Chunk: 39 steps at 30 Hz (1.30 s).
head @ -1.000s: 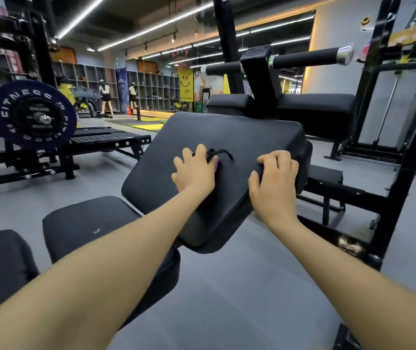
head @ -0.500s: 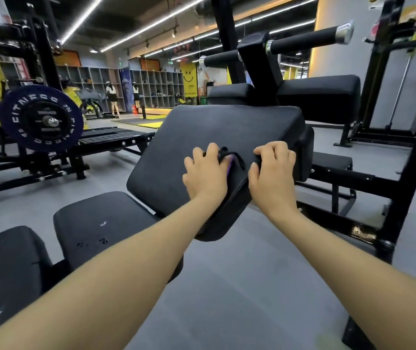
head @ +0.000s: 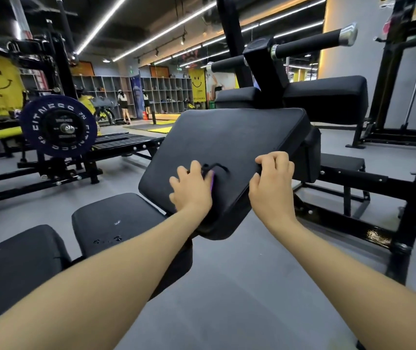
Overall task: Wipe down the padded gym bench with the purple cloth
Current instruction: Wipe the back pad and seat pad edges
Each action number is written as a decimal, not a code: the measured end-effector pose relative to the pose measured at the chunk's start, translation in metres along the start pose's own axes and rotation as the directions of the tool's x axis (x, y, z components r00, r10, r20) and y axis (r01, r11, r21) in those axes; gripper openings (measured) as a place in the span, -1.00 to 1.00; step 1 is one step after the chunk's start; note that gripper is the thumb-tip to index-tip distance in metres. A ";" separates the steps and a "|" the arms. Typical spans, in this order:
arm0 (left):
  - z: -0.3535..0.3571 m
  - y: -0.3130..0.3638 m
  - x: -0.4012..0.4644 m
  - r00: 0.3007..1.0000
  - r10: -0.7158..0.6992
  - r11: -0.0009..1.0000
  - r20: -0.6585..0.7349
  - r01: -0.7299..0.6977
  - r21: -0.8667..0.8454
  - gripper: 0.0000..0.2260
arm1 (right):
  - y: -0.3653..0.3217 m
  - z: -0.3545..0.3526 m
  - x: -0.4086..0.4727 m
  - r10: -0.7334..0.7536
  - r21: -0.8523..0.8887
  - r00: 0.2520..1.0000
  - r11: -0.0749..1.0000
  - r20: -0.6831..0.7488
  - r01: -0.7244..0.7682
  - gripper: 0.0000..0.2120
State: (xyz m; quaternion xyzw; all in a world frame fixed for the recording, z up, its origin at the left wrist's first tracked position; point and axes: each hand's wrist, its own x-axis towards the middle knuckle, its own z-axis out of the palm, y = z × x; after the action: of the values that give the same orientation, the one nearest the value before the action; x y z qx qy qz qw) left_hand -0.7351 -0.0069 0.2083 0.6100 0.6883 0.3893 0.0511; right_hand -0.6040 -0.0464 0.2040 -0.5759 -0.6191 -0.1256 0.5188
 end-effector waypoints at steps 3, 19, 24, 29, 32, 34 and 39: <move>-0.005 -0.001 -0.027 0.995 0.034 0.999 0.095 -0.031 -0.041 -0.74 | -0.005 0.006 -0.002 -0.035 -0.013 0.999 0.999 0.007 0.035 -0.68; -0.006 -0.016 -0.019 0.995 0.010 1.000 0.099 -0.010 0.005 -0.72 | -0.017 0.015 -0.005 -0.055 -0.061 0.997 0.996 0.061 0.059 -0.64; -0.004 -0.032 -0.013 0.988 0.150 0.988 0.028 -0.150 0.015 -0.71 | -0.025 0.021 -0.004 -0.034 -0.092 0.997 0.995 0.071 0.040 -0.66; -0.002 -0.039 0.033 0.997 -0.073 0.997 0.037 0.072 0.040 -0.67 | -0.029 0.021 -0.013 -0.059 -0.144 0.990 0.986 0.129 0.078 -0.70; -0.007 -0.039 0.021 0.992 -0.033 0.997 0.124 0.024 0.074 -0.67 | -0.034 0.023 -0.012 -0.067 -0.130 0.984 0.988 0.166 0.089 -0.72; -0.008 -0.047 0.004 0.983 0.060 0.991 0.175 -0.080 0.105 -0.65 | -0.042 0.030 -0.009 -0.059 -0.105 0.982 0.991 0.181 0.079 -0.73; -0.006 -0.063 0.016 0.972 0.218 0.958 0.089 -0.230 0.169 -0.61 | -0.067 0.055 -0.003 -0.073 -0.041 0.974 0.996 0.214 0.083 -0.76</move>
State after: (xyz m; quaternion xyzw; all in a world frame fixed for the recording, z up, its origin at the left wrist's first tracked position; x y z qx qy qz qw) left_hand -0.7927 0.0073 0.1816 0.6992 0.6447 0.3081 -0.0243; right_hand -0.6887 -0.0276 0.2075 -0.5741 -0.6898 -0.0991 0.4297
